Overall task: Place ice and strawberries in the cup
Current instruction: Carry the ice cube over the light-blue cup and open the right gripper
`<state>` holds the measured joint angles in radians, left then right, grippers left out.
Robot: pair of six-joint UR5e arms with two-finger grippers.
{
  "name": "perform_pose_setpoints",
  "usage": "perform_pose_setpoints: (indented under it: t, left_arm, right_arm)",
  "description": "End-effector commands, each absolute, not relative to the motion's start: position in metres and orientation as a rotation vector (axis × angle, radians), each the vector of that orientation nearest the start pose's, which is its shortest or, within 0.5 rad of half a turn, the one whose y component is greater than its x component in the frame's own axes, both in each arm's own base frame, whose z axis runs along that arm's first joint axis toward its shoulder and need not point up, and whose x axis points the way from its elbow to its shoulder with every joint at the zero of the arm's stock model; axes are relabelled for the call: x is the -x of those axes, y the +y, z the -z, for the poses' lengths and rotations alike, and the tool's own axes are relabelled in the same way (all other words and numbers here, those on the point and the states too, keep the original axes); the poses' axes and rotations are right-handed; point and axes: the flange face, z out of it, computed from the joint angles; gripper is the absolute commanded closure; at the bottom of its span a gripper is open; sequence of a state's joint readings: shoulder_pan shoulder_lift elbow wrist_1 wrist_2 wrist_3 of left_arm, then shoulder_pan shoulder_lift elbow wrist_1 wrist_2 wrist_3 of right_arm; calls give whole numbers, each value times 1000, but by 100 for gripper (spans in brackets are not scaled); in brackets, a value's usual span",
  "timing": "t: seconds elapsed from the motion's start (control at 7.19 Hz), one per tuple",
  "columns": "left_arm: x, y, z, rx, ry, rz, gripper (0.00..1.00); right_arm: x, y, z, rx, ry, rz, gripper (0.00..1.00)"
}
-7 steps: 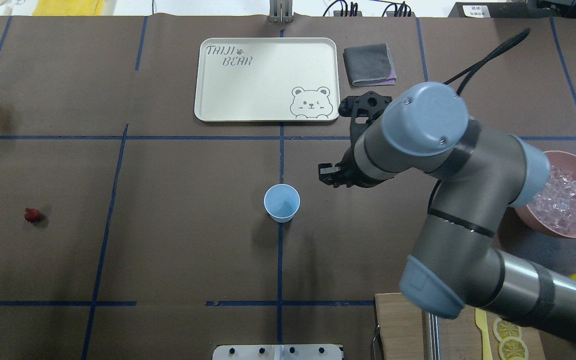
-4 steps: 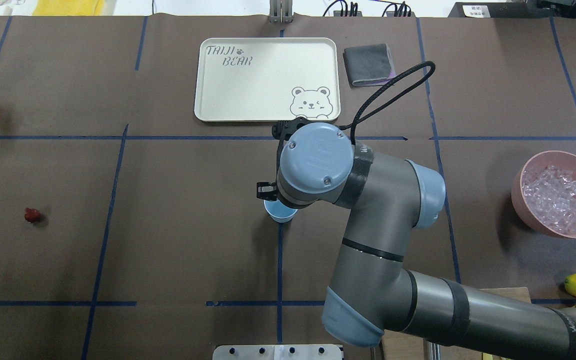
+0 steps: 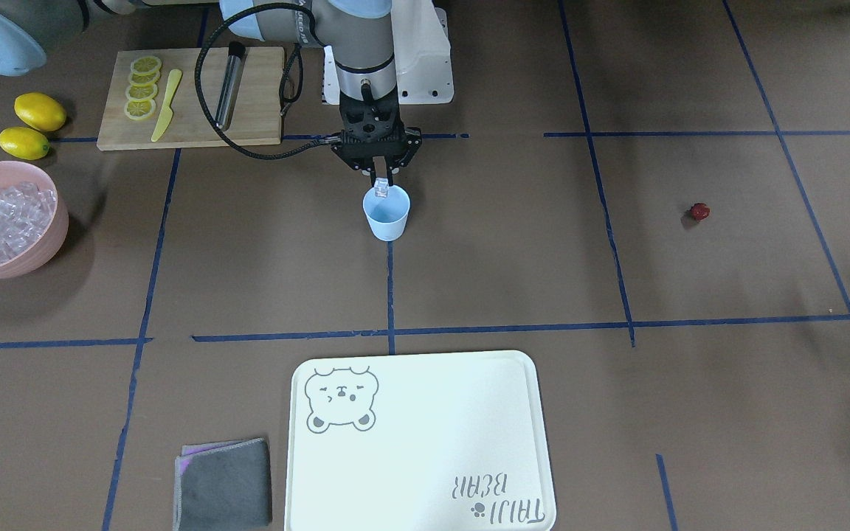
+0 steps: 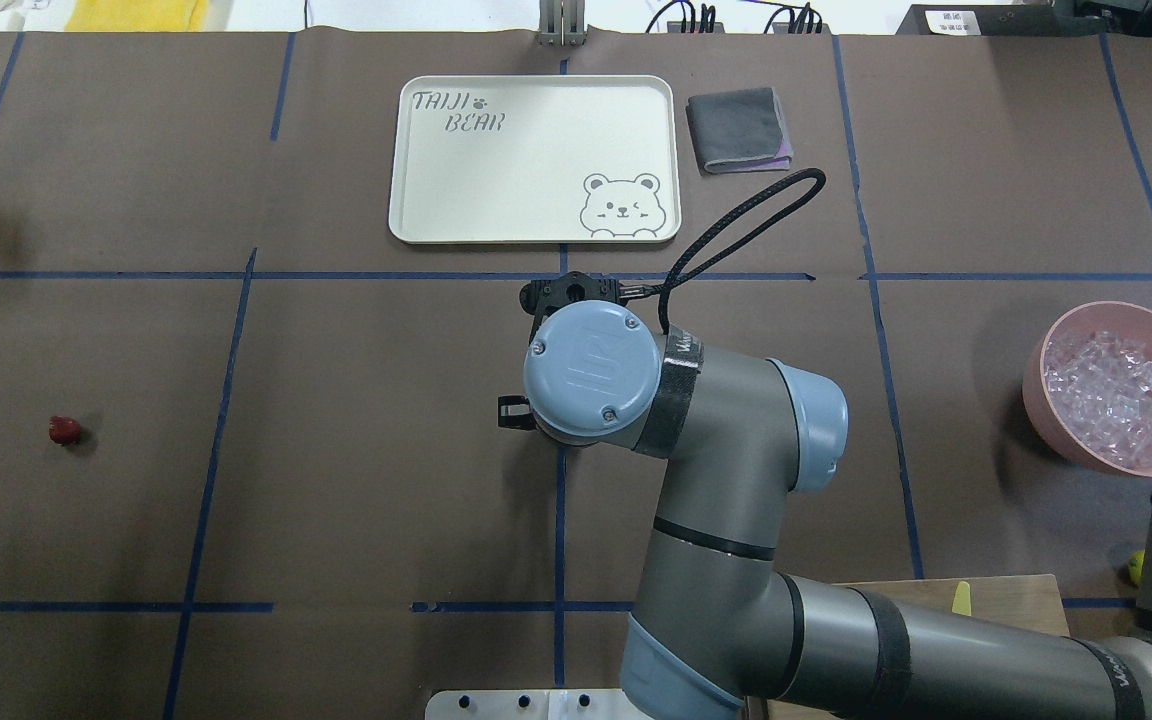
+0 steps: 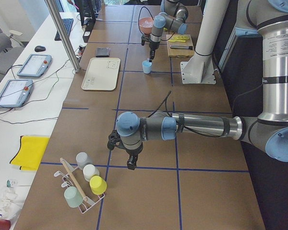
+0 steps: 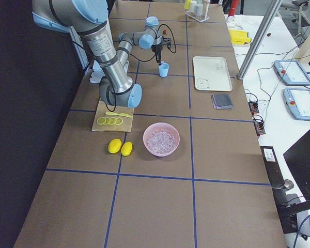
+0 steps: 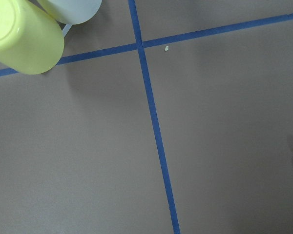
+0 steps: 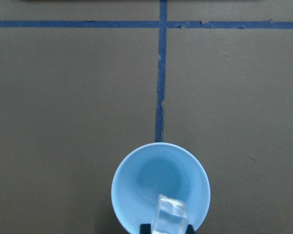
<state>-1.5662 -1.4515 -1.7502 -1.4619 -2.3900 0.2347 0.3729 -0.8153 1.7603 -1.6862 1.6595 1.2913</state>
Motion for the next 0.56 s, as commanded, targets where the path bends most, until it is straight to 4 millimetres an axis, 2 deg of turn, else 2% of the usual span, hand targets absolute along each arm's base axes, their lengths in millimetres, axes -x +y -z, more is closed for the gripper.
perform_pose_setpoints:
  t: [0.0, 0.14, 0.28, 0.42]
  left_arm:
    - [59, -437, -634, -48, 820, -206, 0]
    - [59, -437, -634, -49, 820, -207, 0]
    - [59, -437, -634, -48, 820, -206, 0]
    - [59, -437, -634, -48, 820, -206, 0]
  right_arm:
    - [571, -357, -149, -199, -805, -51, 2]
    - [570, -358, -148, -201, -806, -51, 2]
    - [556, -367, -144, -205, -816, -56, 1]
    - [524, -383, -155, -222, -807, -57, 1]
